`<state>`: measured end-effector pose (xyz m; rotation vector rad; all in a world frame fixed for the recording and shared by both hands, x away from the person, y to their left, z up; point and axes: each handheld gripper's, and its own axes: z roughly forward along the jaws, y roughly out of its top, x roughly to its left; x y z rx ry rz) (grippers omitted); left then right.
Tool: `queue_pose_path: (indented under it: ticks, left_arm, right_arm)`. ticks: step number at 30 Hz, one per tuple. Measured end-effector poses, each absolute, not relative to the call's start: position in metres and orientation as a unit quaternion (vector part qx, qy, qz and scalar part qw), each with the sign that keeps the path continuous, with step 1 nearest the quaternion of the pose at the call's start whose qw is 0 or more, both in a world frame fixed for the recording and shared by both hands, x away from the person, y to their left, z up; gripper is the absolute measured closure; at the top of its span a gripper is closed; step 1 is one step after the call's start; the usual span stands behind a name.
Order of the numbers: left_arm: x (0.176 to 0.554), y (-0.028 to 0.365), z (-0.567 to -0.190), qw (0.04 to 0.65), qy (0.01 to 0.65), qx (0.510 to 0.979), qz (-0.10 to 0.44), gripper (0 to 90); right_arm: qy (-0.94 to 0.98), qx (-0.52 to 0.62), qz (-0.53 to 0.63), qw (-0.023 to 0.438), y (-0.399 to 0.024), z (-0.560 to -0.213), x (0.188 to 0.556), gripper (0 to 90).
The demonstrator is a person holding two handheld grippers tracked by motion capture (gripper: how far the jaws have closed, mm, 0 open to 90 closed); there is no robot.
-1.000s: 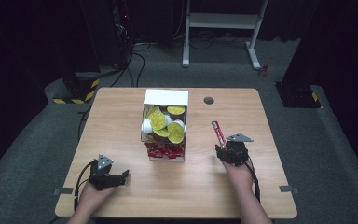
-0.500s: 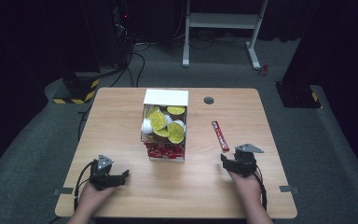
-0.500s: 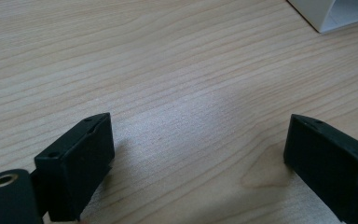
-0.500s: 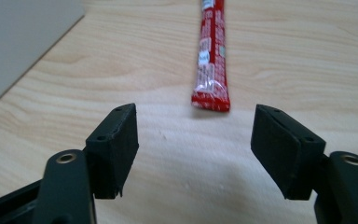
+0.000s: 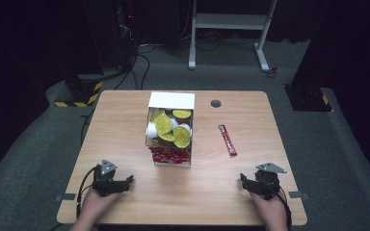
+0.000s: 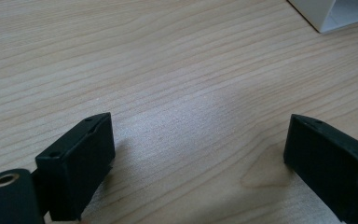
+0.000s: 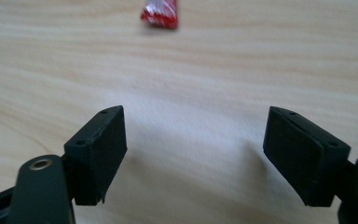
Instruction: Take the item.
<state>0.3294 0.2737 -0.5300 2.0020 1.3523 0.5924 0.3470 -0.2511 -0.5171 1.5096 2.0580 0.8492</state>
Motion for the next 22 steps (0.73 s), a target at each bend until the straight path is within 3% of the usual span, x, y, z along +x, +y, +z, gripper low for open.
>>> queue_pose_path:
  ticks: [11,14,22]
  left_arm:
    - [0.329,0.273,-0.53,0.321,0.516,0.761,0.227,9.0]
    - [0.329,0.273,-0.53,0.322,0.516,0.761,0.226,9.1]
    - [0.329,0.273,-0.53,0.324,0.518,0.759,0.228,9.0]
  right_arm:
    - [0.742,0.55,0.3,0.239,-0.261,-0.524,0.334,10.1]
    - [0.733,0.56,0.302,0.241,-0.258,-0.524,0.334,14.8]
    - [0.735,0.559,0.301,0.24,-0.256,-0.525,0.333,13.7]
